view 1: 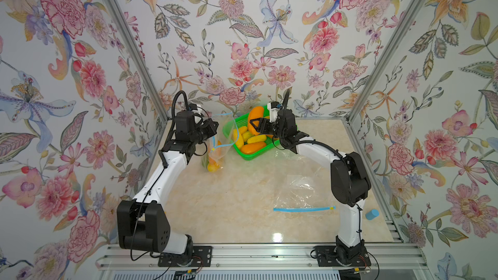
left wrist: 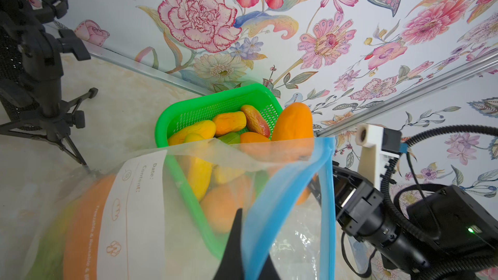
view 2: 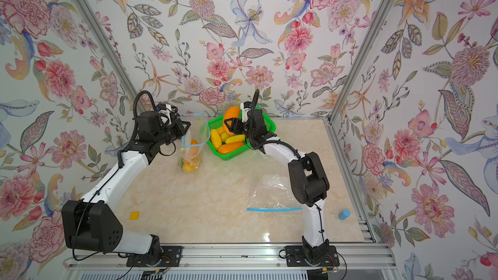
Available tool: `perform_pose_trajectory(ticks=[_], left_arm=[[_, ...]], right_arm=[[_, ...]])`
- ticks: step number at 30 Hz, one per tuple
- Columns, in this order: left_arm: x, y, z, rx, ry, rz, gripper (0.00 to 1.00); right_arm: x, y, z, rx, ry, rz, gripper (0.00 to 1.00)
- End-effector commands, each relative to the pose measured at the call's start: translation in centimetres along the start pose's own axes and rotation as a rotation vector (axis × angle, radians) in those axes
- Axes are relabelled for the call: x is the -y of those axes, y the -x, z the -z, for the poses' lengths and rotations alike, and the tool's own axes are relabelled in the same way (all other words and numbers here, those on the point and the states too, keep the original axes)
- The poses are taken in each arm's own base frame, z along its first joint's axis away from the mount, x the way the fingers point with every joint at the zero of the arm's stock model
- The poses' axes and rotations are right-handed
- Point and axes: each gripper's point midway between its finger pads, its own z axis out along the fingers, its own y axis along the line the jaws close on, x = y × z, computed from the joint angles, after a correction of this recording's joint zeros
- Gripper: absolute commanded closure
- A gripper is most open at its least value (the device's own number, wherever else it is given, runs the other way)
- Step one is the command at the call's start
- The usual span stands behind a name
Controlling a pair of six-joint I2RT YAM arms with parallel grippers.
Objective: Place the mango in a zip-top bag and seal the zipper
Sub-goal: Pick up the mango from the basket, then place the mango in the zipper food storage bag.
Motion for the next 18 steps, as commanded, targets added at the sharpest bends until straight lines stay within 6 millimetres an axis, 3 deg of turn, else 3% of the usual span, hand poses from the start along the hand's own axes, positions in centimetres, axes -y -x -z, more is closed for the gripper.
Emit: perform_pose_trajectory(ticks=[1, 5, 9, 14, 18], left_arm=[[1.7, 1.1, 0.3, 0.016, -0.032, 0.0, 1.0], [2.1, 1.2, 0.2, 0.009, -0.039, 0.003, 1.0], [2.5, 1.3, 0.5, 0.014, -0.052, 0.008, 1.0], [3.0, 1.4, 1.0, 0.014, -0.065, 0.007, 1.0], [3.2, 1.3, 1.1, 0.01, -0.076, 0.012, 1.0]], right_arm=[[-8.5, 7.4, 5.1, 0.355, 0.211, 0.099, 0.83], [-13.7, 6.7, 7.3, 0.438, 0.302, 0.173, 0.81], [-17.5, 4.6, 6.4, 0.447, 0.38, 0.259, 0.79], [-18.3, 2.6, 3.6, 0.42, 0.397, 0.258, 0.78], [-18.2, 0.7, 2.3, 0.408, 0.375, 0.293, 0.69]])
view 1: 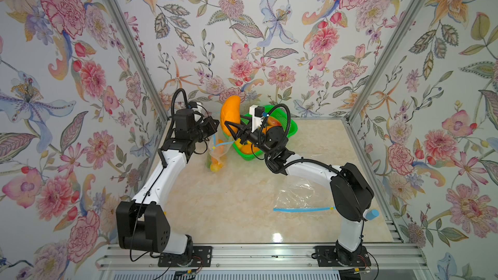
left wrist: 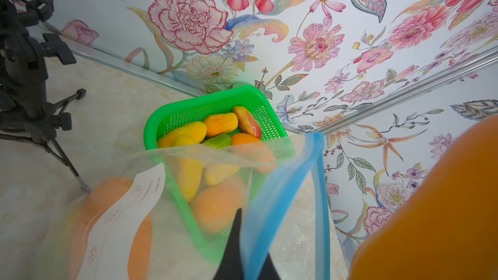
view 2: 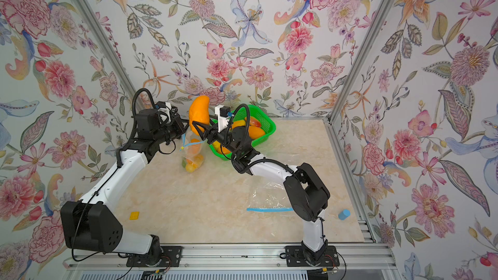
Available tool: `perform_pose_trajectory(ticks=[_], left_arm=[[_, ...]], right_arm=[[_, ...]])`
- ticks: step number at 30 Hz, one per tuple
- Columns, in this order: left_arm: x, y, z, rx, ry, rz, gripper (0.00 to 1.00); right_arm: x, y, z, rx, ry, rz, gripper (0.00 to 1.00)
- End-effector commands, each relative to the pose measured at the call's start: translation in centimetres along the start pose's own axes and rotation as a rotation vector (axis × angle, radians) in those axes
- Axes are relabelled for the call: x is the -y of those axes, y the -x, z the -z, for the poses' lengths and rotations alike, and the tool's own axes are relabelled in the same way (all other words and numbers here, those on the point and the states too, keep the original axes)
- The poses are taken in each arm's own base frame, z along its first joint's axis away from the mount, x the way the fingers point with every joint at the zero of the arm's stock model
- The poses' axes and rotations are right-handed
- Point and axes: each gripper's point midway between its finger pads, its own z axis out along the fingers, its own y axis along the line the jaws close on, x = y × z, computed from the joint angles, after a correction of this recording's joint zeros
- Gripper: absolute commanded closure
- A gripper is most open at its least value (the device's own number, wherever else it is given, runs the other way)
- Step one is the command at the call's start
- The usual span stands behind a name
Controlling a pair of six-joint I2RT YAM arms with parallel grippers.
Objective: Place the mango in a zip-top bag and seal the zipper
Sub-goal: Place the mango in the zipper food storage bag.
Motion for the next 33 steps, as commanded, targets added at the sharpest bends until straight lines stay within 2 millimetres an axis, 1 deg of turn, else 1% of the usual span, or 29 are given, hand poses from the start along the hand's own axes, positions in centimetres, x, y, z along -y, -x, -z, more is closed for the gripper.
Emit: perform_pose_trajectory(ticks=[1, 3, 6, 7, 8, 9, 10, 12, 15, 16, 18, 25, 30, 32, 33], left_arm=[[2.1, 0.9, 0.9, 0.016, -0.053, -0.008, 1.0], [2.3, 0.9, 0.9, 0.015, -0.06, -0.006, 1.0], [2.3, 0.8, 1.1, 0.015, -0.06, -0.006, 1.0], [2.3, 0.9, 1.2, 0.016, -0.06, -0.007, 1.0], [2.3, 0.9, 1.2, 0.016, -0.06, -0.008, 1.0], [2.3, 1.0, 1.3, 0.019, -0.059, -0.008, 1.0], [2.2, 1.1, 1.4, 0.022, -0.058, -0.009, 1.0], [2.0, 1.1, 1.5, 0.023, -0.052, -0.008, 1.0], [1.6, 1.1, 1.5, 0.02, -0.046, -0.007, 1.0], [1.5, 1.1, 1.5, 0.02, -0.044, -0.005, 1.0], [1.4, 1.2, 1.6, 0.021, -0.043, -0.006, 1.0], [1.0, 1.7, 1.9, 0.033, -0.039, -0.003, 1.0], [2.0, 2.7, 2.3, 0.045, -0.056, -0.02, 1.0], [2.7, 3.3, 2.8, 0.055, -0.065, -0.035, 1.0], [3.0, 3.6, 3.1, 0.061, -0.062, -0.043, 1.0]], right_arm=[[-0.4, 0.9, -0.6, 0.07, 0.0, 0.06, 0.66], [0.2, 0.1, -0.8, 0.067, -0.015, 0.059, 0.59], [1.0, -0.8, -0.9, 0.061, -0.032, 0.052, 0.52], [1.2, -1.1, -1.0, 0.055, -0.035, 0.051, 0.48], [1.2, -1.4, -1.1, 0.051, -0.029, 0.057, 0.39], [1.1, -1.8, -1.2, 0.041, -0.022, 0.059, 0.33], [1.1, -2.1, -1.3, 0.03, -0.014, 0.065, 0.3], [0.9, -2.4, -1.4, 0.014, -0.003, 0.077, 0.22], [0.6, -2.0, -1.4, 0.0, 0.011, 0.088, 0.17], [0.5, -1.9, -1.3, -0.008, 0.011, 0.095, 0.14], [0.1, -1.6, -1.3, -0.019, 0.022, 0.115, 0.13], [0.0, 0.4, -0.4, -0.056, 0.005, 0.12, 0.14], [-1.2, 3.0, 0.5, -0.051, 0.018, 0.14, 0.14], [-1.1, 4.2, 1.0, -0.045, -0.006, 0.131, 0.15], [-0.6, 4.9, 1.5, -0.044, -0.034, 0.115, 0.14]])
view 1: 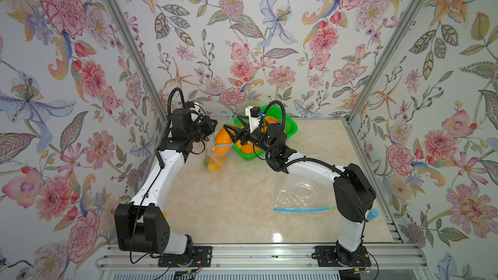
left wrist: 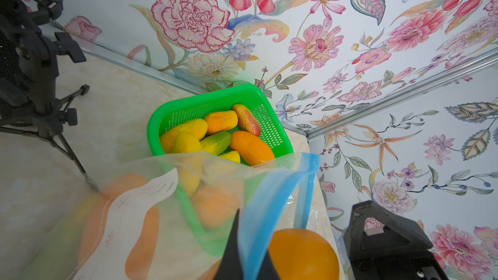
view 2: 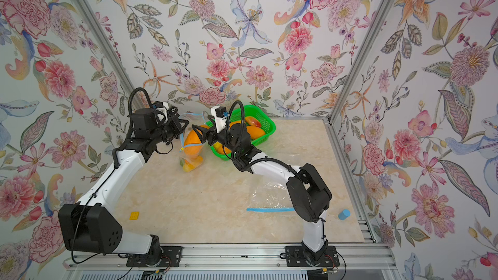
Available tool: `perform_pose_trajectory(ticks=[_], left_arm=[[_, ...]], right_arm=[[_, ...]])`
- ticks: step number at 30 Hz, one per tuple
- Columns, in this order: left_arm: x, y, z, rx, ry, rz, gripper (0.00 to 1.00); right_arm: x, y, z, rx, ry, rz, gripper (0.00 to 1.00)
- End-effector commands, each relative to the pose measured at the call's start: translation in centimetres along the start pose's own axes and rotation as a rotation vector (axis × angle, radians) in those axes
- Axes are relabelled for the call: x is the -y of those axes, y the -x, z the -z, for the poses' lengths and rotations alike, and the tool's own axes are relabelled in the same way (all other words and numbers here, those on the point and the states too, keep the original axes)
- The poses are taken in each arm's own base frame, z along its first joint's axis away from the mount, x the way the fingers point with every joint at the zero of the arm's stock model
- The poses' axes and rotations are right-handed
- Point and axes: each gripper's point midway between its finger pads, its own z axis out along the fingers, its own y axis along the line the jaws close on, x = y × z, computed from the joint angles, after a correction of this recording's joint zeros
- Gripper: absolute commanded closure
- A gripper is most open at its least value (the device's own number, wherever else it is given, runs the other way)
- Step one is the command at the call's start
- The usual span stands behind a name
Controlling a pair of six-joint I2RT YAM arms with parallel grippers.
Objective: Place the mango in a zip-top bag and seal the zipper
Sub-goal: Place the mango in the zipper food storage bag.
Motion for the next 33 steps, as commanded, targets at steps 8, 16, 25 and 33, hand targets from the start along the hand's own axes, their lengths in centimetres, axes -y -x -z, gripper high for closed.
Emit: perform_pose_trajectory(ticks=[8, 16, 25, 33], left_arm=[[1.5, 3.4, 3.2, 0.115, 0.004, -0.062, 1.0], [3.4, 3.1, 3.3, 0.11, -0.1, -0.041, 1.0], [3.5, 2.6, 3.4, 0.096, -0.094, -0.038, 1.0], [4.2, 3.2, 3.9, 0.107, -0.096, -0.059, 1.0]], right_arm=[[5.5, 1.3, 4.7, -0.187, -0.3, -0.149, 0.15], [3.1, -2.3, 1.6, -0.285, -0.188, -0.197, 0.27], [0.4, -6.0, -1.8, -0.404, -0.16, -0.101, 0.4], [0.7, -7.4, -2.1, -0.521, -0.185, -0.085, 0.55]])
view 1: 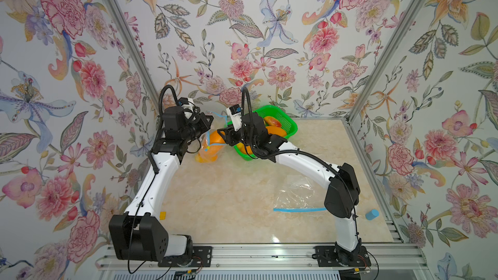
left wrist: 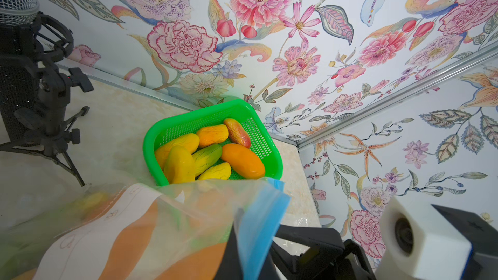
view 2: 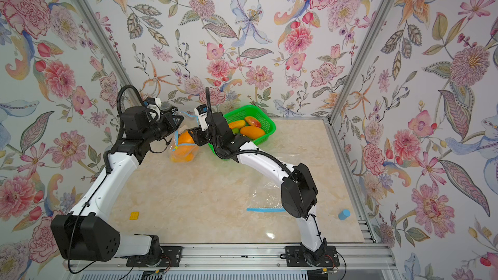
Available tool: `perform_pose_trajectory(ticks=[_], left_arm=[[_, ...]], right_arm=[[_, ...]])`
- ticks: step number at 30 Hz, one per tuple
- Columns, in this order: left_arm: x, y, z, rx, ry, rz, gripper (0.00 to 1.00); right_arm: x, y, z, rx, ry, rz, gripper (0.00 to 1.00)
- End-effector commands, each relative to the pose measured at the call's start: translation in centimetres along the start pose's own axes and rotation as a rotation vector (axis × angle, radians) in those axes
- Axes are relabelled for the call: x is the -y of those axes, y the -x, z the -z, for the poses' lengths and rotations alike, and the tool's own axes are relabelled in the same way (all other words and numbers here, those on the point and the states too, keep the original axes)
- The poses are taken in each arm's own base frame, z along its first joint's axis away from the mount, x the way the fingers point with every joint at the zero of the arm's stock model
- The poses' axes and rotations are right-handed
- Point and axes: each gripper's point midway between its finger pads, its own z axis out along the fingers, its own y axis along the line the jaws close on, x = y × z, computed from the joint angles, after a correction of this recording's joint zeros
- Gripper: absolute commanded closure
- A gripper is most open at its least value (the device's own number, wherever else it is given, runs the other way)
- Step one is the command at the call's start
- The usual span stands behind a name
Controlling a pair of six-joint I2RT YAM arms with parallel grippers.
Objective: Place the mango in a zip-top bag and seal the zipper
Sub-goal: Place the mango in the zipper food storage bag, then adjust the zipper food storage bag at the center of the board.
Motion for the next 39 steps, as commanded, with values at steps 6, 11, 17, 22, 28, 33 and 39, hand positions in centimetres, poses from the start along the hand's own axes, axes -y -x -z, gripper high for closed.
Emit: perform_pose_trajectory(ticks=[6, 11, 17, 22, 28, 33, 39], left_arm=[[1.9, 1.0, 0.8, 0.034, -0.05, -0.035, 1.0], [1.7, 0.8, 0.4, 0.02, -0.051, -0.035, 1.0], [2.0, 0.9, 0.4, 0.02, -0.06, -0.034, 1.0], [2.1, 1.1, 0.5, 0.027, -0.063, -0.034, 1.0], [1.9, 0.8, 0.3, 0.019, -0.06, -0.03, 1.0], [1.6, 0.5, 0.1, 0.016, -0.056, -0.026, 1.0], [1.4, 0.5, 0.1, 0.017, -0.044, -0.035, 1.0]], right_arm=[[-3.2, 3.1, 3.4, 0.008, 0.218, -0.094, 0.54], [-2.6, 5.5, 6.9, 0.102, 0.193, -0.117, 0.49], [1.2, 4.8, 6.4, 0.088, 0.136, -0.154, 0.49], [2.4, 3.8, 3.4, 0.026, 0.216, -0.196, 0.48], [2.1, 2.8, 0.9, -0.032, 0.28, -0.197, 0.49], [2.7, 1.7, 0.0, -0.048, 0.247, -0.204, 0.5], [2.8, 1.7, 0.3, -0.055, 0.192, -0.199, 0.97]])
